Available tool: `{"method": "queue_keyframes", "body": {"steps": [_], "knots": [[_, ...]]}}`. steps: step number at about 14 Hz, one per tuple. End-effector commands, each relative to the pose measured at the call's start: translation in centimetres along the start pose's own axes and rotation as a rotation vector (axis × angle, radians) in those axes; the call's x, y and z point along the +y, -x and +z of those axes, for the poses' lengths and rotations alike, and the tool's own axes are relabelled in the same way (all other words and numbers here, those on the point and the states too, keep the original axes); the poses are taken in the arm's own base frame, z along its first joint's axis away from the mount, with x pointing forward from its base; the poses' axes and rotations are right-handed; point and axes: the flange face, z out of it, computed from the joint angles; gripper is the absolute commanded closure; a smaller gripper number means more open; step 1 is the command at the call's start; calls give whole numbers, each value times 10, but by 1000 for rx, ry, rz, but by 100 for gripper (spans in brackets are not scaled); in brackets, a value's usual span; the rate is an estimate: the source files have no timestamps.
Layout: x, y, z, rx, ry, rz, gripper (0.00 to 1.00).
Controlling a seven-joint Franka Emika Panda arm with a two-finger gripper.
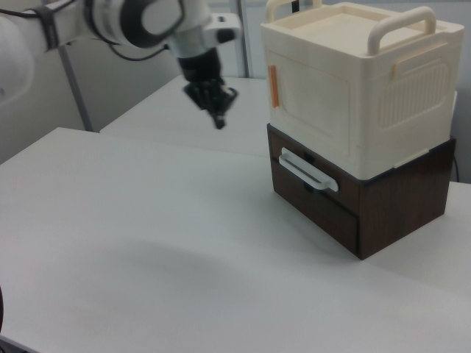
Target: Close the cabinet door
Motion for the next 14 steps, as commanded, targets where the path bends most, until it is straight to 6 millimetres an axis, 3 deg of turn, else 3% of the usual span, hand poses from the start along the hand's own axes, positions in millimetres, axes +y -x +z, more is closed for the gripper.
{"method": "queue_keyframes", "body": {"steps": [1,5,6,8,9,10,11,12,14], "knots": [[-59,33,-12,-132,32,-101,100],[-115,69,-19,-205,80,-240,100],[-118,71,-19,-218,80,-245,100],[-120,71,-17,-219,72,-242,89],[-119,70,-15,-219,71,-230,78],[-120,69,-12,-221,75,-214,57],[-117,68,-12,-221,77,-196,34],[-113,68,-13,-220,77,-188,2],[-111,67,-14,-215,83,-187,0]]}}
